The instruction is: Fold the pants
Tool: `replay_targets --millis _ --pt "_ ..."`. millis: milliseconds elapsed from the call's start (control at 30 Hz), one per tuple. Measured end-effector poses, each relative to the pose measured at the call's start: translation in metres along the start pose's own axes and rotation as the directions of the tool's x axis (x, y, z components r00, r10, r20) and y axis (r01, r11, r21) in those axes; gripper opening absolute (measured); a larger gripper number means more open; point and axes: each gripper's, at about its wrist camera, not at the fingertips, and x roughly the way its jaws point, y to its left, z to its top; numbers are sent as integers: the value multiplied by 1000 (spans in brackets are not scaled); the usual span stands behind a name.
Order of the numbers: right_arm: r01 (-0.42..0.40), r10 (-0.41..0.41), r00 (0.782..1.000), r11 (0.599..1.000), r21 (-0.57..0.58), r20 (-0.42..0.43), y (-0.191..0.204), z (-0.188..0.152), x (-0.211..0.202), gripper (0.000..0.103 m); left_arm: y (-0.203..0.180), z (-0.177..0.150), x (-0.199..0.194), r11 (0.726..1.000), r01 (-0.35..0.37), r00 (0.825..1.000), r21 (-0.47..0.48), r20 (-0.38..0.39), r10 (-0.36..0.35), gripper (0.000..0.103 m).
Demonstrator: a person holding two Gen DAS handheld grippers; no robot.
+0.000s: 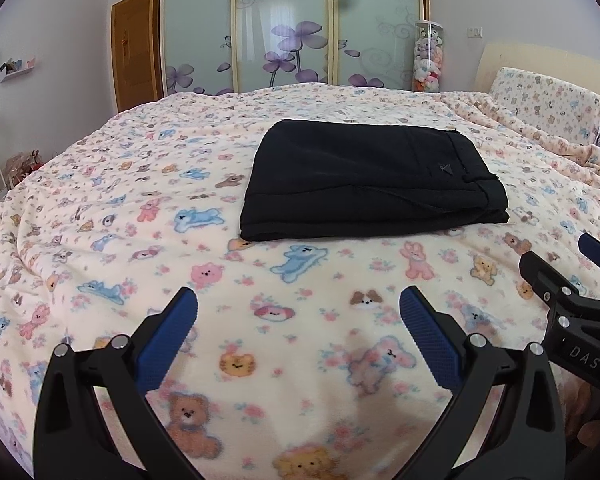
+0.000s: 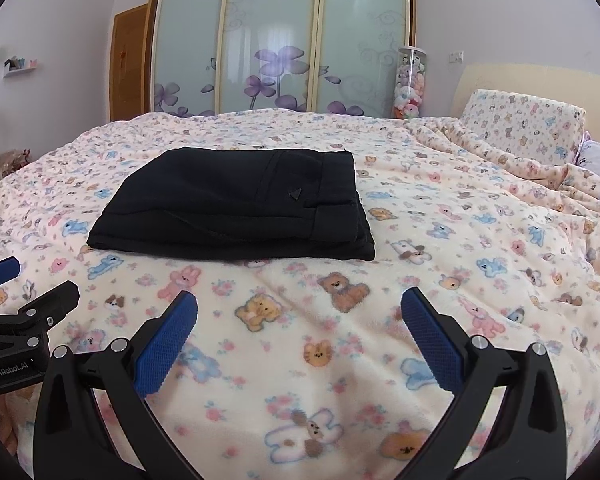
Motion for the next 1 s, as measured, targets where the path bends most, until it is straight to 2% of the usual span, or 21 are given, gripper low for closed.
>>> replay_targets --millis 1000 --pt "-5 5 1000 1000 -6 -6 0 -2 3 102 9 -1 6 1000 -4 1000 -18 -15 4 101"
